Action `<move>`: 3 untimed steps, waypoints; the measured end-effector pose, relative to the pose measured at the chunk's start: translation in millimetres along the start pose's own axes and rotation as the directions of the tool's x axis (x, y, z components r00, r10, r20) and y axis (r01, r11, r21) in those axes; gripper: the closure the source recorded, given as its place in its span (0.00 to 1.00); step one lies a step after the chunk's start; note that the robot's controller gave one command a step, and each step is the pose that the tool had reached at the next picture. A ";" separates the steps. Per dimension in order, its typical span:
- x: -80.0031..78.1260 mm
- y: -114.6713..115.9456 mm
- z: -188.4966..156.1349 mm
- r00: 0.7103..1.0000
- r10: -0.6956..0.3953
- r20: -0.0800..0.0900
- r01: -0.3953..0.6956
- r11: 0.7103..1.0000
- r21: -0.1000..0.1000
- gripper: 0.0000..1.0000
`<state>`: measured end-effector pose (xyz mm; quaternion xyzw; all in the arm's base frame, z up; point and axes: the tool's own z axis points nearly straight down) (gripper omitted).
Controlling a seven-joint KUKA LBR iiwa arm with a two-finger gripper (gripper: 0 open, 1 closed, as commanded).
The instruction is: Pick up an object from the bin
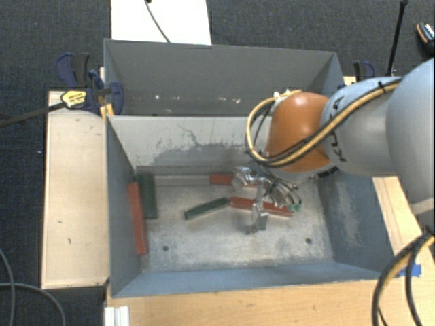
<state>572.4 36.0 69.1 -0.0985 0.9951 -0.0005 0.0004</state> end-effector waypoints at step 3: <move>-3.8 -0.6 -92.5 1.000 0.002 0.010 -0.002 1.000 0.000 1.00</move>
Offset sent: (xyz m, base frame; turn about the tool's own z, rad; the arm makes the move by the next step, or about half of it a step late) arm 0.0000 0.0000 0.0000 0.0000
